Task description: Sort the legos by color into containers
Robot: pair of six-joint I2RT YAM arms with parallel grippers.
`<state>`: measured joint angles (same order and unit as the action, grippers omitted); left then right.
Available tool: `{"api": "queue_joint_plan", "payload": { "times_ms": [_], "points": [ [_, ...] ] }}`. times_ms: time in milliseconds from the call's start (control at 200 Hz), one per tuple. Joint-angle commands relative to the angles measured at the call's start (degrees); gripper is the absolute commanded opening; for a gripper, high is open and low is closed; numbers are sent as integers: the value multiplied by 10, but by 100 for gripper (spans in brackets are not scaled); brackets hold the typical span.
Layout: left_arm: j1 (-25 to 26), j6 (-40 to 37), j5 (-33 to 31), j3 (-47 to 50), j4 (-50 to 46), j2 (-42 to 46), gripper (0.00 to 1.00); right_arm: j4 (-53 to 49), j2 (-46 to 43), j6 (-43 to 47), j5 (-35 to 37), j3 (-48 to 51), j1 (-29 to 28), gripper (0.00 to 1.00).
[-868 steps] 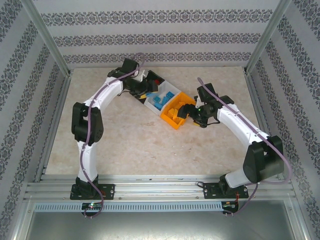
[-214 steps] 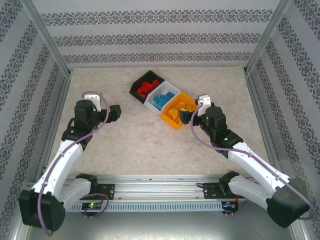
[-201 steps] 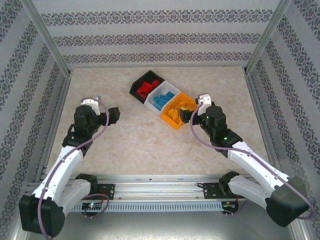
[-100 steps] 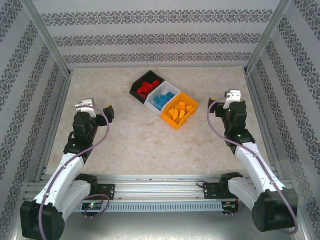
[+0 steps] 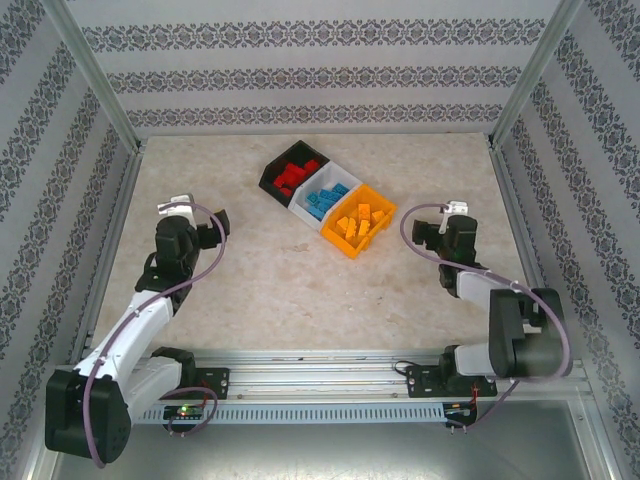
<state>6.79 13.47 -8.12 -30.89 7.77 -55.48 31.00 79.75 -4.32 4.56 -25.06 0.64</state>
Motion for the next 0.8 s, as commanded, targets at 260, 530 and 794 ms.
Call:
{"api": "queue_joint_plan", "payload": {
  "times_ms": [260,530,794],
  "points": [
    [-23,-78,-91,9,71,-69,100,189,66,20,-76,25,5,98],
    [-49,-86,-32,10,111,-179,100,192,68,17,-89,26,9,98],
    [-64,-83,11,-6,183,-270,100,194,67,17,-91,26,11,98]
  ]
}}
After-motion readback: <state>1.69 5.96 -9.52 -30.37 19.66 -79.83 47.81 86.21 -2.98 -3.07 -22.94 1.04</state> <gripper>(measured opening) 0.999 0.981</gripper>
